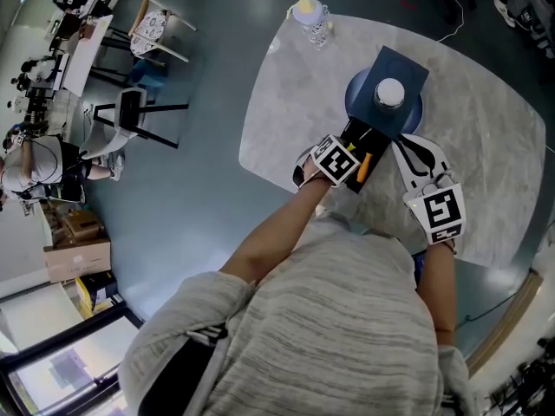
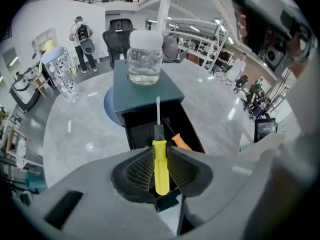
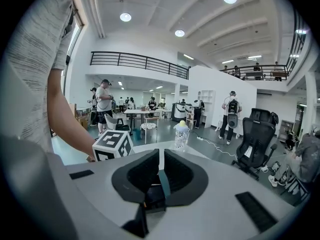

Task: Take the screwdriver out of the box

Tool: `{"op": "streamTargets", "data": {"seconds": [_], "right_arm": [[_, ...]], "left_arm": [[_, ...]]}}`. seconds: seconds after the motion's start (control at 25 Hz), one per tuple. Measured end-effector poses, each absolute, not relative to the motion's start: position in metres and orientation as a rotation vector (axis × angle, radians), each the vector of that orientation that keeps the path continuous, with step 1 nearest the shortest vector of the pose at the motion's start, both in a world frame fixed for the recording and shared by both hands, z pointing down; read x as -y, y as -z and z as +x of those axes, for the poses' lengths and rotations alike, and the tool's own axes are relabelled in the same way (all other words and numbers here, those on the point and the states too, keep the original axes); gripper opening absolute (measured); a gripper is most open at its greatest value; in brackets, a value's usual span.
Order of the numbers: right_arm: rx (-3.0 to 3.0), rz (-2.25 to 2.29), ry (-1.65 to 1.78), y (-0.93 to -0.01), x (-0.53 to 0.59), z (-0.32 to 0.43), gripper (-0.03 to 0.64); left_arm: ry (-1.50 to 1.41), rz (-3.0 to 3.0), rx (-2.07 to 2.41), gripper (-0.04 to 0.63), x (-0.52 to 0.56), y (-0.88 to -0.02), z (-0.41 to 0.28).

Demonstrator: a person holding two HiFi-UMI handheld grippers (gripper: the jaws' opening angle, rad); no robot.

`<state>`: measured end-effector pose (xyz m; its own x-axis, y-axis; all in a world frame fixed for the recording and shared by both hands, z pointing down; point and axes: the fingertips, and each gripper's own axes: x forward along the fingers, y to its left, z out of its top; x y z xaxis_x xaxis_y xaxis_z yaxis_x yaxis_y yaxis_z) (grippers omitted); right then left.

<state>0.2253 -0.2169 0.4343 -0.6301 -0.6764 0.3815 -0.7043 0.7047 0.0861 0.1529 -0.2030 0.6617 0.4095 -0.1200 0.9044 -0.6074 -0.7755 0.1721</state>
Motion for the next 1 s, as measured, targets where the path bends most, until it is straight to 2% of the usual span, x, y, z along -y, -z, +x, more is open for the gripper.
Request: {"op": "streamTargets", "data": {"seconds": [1.0], "right_arm": [[2.316,1.327,-0.367,-0.481,0.223,0.168,0.014]], "left_arm": [[-0.748,2.549,0.581,0.087,0.247,-0.53,0.12]]}}
